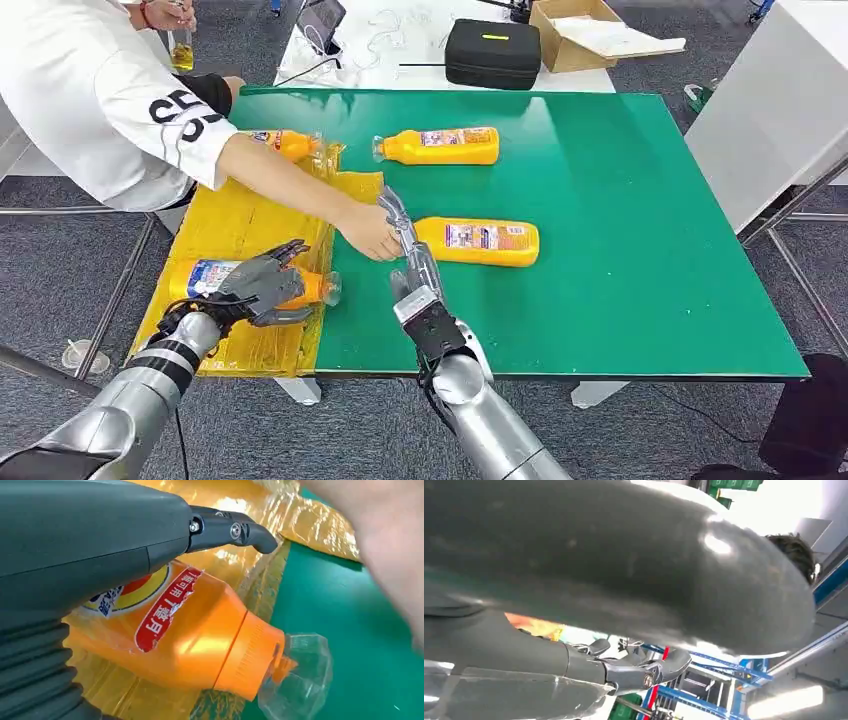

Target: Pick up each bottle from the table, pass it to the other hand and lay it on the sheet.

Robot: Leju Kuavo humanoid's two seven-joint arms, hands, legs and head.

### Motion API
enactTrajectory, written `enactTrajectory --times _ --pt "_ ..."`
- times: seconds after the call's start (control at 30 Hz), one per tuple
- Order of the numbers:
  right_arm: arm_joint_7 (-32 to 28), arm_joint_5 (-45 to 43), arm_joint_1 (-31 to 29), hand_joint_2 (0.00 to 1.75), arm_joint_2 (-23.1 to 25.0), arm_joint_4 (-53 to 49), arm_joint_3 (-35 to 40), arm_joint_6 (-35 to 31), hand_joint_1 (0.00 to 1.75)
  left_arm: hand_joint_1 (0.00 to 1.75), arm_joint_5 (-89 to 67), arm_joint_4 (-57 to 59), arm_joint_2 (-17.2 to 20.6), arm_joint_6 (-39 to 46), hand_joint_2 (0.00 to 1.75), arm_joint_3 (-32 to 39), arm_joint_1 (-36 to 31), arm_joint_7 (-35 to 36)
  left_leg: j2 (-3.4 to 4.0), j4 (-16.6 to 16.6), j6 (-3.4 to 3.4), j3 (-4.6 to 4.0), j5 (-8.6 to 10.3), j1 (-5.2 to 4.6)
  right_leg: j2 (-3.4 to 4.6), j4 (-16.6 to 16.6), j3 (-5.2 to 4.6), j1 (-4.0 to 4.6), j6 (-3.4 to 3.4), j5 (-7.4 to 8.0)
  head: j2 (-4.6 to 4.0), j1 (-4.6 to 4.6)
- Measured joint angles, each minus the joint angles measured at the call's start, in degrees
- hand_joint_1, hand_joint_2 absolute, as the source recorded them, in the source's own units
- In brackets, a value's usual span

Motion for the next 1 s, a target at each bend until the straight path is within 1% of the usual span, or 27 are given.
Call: enactTrajectory --times 0.03,0.07,0.13,0.17,0.27,0.37,0.5,0.57,0.6,0.67,0.73,0.8,0.87,1.0 --pt "0.00 -0.04 -0.03 0.00 0.00 0.17 -0.02 0.20 0.00 0.00 0.90 0.00 0.20 -1.86 0.00 0.04 -0.20 -0.63 -0.02 0.00 0.00 0.02 0.00 0.00 -0.01 0.00 0.02 0.00 0.00 0.00 0.00 0.00" --pt "0.00 -0.04 -0.05 1.75 0.00 0.33 -0.04 0.26 0.00 0.00 1.53 0.02 0.35 -2.99 0.00 0.07 -0.36 -1.05 -0.04 0.00 0.00 0.02 0.01 0.00 -0.03 0.00 0.03 0.00 0.00 0.00 0.02 0.00" --pt "-0.20 -0.04 -0.10 1.75 0.04 0.63 -0.04 0.28 0.00 0.00 6.05 -0.19 0.50 -5.65 0.00 0.56 -0.32 -2.81 -0.08 0.00 -0.01 0.02 0.01 -0.01 -0.07 0.00 0.04 -0.01 0.00 0.00 0.00 0.00" --pt "-0.28 -0.02 -0.15 1.75 0.04 0.72 -0.04 0.26 0.00 0.00 8.80 -0.70 0.48 -6.77 1.75 1.16 0.25 -3.26 -0.08 0.00 0.00 0.02 0.01 -0.01 -0.07 0.00 0.03 -0.02 0.00 0.00 0.00 0.00" --pt "0.76 2.35 -0.29 1.75 0.00 1.13 -0.07 -1.50 0.00 0.00 19.55 -3.99 -0.57 -7.32 1.75 3.47 3.05 -3.82 -0.08 0.00 0.00 0.01 0.00 -0.03 -0.06 -0.01 -0.01 -0.05 0.01 -0.01 0.00 0.00" --pt "5.46 7.01 -0.79 1.75 -0.70 1.64 -0.07 -2.89 0.00 0.00 30.41 -8.54 -2.49 -2.78 1.75 7.23 6.70 -3.82 -0.05 0.02 0.01 -0.14 0.00 -0.04 -0.05 -0.01 -0.17 -0.05 0.01 0.00 0.02 0.00" --pt "7.09 8.80 -1.35 1.75 -1.75 2.34 -0.18 -3.30 0.00 0.00 33.01 -11.71 -4.07 -0.68 1.75 10.07 8.83 -3.80 -0.05 0.02 0.00 -0.22 0.00 -0.03 -0.04 -0.01 -0.25 -0.03 0.02 0.01 0.00 0.02" --pt "10.78 12.86 -1.75 1.75 -2.41 2.82 -0.17 -3.76 0.00 0.00 36.44 -15.07 -5.18 4.67 1.75 12.16 10.24 -3.82 0.06 0.02 0.00 -0.23 0.00 -0.03 0.02 -0.01 -0.31 -0.03 0.02 0.02 0.00 -0.02" --pt "13.29 15.24 -2.05 1.75 -2.98 3.17 -0.15 -3.70 0.00 0.00 37.84 -17.12 -5.79 8.94 1.75 13.49 10.88 -3.82 0.08 0.02 0.00 -0.23 -0.01 -0.02 0.02 -0.01 -0.32 -0.01 0.02 0.02 0.00 0.00" --pt "18.91 19.88 -2.89 1.75 -4.63 4.26 -0.15 -2.22 0.00 0.00 40.82 -21.50 -7.10 16.89 1.75 16.30 12.08 -3.82 0.09 0.02 0.00 -0.25 -0.01 -0.02 0.02 -0.01 -0.32 -0.01 0.02 0.01 0.00 0.00" --pt "22.47 23.13 -3.64 1.75 -6.50 5.68 -0.15 -0.04 0.00 0.00 43.01 -25.45 -8.20 20.36 1.75 19.11 13.49 -3.82 0.10 0.02 0.01 -0.26 -0.02 -0.02 0.02 -0.01 -0.32 -0.01 0.02 0.01 0.00 0.02" --pt "24.02 24.83 -3.95 1.75 -8.40 7.11 -0.26 1.69 0.00 0.00 44.06 -28.88 -8.79 21.19 1.75 21.47 15.10 -3.82 0.09 0.02 0.01 -0.28 -0.02 -0.02 0.02 -0.01 -0.33 -0.02 0.02 0.01 0.00 0.00" --pt "25.86 26.38 -4.00 1.75 -10.30 8.11 -0.61 3.43 0.00 0.00 44.13 -31.26 -9.38 22.00 1.75 23.11 16.41 -3.82 -0.08 0.03 0.01 -0.33 -0.02 -0.02 -0.03 -0.01 -0.33 -0.02 0.04 0.00 0.00 0.00" --pt "26.62 26.99 -4.24 1.75 -12.70 9.42 -1.09 4.15 0.00 0.00 44.10 -33.88 -10.14 22.30 1.75 24.70 18.27 -3.82 -0.11 0.03 0.02 -0.38 -0.02 -0.02 -0.03 -0.01 -0.36 -0.03 0.04 0.00 0.00 0.02"
